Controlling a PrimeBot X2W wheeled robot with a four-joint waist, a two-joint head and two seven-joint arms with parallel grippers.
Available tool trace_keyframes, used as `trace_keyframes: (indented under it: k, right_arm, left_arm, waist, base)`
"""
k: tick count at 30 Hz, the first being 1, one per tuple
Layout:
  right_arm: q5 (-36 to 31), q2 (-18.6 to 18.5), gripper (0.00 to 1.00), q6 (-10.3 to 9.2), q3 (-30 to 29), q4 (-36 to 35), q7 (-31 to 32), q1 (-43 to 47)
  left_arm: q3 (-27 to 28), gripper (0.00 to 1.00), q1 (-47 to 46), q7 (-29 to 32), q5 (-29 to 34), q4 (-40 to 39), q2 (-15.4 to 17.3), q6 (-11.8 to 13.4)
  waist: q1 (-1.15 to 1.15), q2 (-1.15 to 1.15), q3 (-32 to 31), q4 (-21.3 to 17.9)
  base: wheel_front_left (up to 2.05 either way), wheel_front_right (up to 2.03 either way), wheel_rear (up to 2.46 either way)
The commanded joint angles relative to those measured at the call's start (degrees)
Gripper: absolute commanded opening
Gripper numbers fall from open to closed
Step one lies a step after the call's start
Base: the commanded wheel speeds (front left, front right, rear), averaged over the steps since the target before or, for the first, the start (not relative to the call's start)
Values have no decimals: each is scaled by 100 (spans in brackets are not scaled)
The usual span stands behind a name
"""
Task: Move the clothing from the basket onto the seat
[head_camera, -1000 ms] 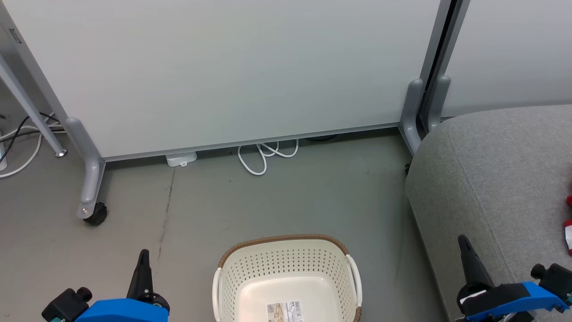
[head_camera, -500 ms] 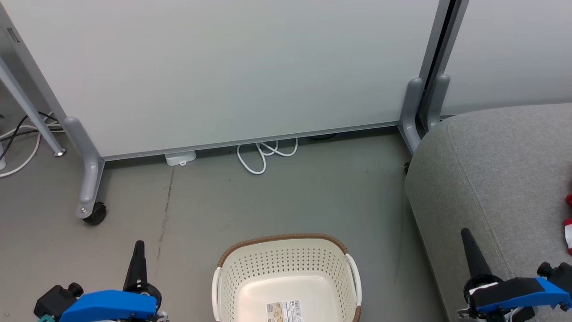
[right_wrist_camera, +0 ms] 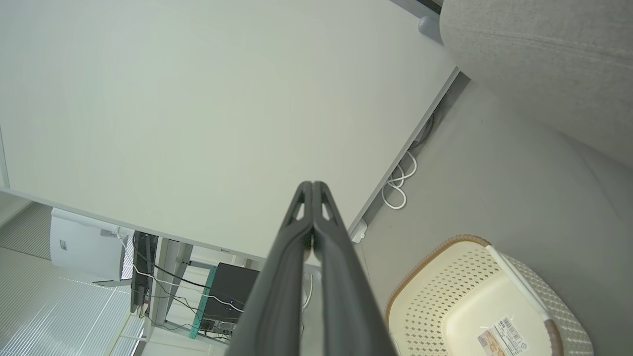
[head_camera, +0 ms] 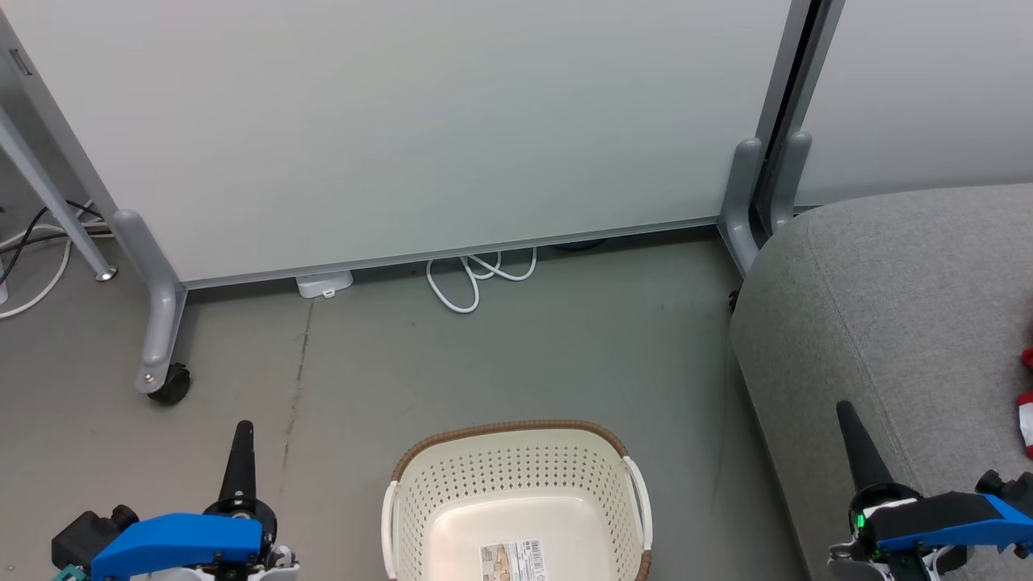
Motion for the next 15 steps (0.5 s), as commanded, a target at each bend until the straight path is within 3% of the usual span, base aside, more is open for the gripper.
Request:
trace_keyframes:
  k: [1,15]
  right_arm:
    - [166,-31,0,2,-21,-62,28,-137]
    - [897,-34,0,2,-60,-69,150,-189]
  left_arm:
    - [40,0,-156,39,-138,-77,8,-8]
    - [155,0,-227,234,-788,-166,-10,-10]
  waist:
    - [-1,0,2,-1]
    - [-1,0,20,-16]
  base:
    - [0,0,0]
    - [0,0,0]
